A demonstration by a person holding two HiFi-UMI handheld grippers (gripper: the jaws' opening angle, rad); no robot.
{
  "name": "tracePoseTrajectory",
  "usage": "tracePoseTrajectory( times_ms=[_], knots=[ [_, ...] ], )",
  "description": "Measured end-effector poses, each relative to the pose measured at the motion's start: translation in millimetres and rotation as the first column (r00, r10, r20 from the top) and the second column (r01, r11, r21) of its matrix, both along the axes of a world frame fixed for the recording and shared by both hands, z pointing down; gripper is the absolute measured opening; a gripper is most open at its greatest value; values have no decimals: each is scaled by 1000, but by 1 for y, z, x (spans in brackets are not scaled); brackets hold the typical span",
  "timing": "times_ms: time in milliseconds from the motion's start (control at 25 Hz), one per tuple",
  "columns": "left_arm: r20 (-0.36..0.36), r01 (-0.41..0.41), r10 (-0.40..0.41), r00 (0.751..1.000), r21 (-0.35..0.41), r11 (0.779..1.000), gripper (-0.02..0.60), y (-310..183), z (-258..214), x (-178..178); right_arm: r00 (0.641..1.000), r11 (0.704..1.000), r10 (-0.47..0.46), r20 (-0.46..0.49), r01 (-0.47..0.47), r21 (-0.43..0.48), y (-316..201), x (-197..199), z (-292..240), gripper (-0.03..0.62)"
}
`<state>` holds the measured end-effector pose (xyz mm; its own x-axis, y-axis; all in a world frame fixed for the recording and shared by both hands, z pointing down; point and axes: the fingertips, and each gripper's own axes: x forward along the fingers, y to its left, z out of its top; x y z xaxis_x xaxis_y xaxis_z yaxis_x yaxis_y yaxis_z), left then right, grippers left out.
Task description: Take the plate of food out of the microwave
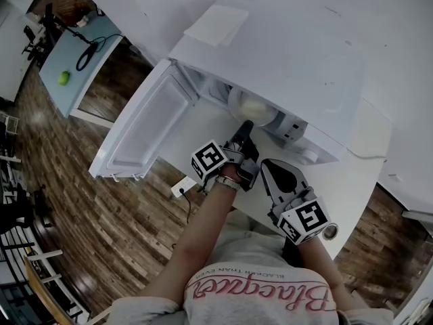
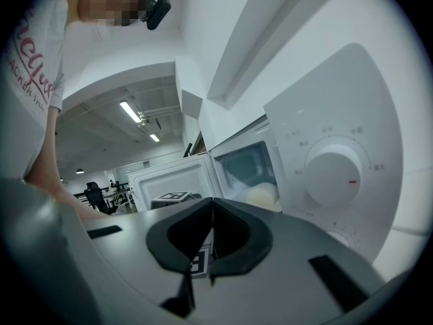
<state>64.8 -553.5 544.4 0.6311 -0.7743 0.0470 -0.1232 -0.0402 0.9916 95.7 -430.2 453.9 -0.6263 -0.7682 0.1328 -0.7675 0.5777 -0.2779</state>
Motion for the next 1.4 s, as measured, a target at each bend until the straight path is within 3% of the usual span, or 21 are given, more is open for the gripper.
tracePoseTrajectory(
  times_ms=[1400],
  knots=[
    [-56, -128, 132, 990, 73, 989, 14, 68, -46, -48, 989, 989, 130, -73, -125, 77, 52, -42, -33, 12]
  ],
)
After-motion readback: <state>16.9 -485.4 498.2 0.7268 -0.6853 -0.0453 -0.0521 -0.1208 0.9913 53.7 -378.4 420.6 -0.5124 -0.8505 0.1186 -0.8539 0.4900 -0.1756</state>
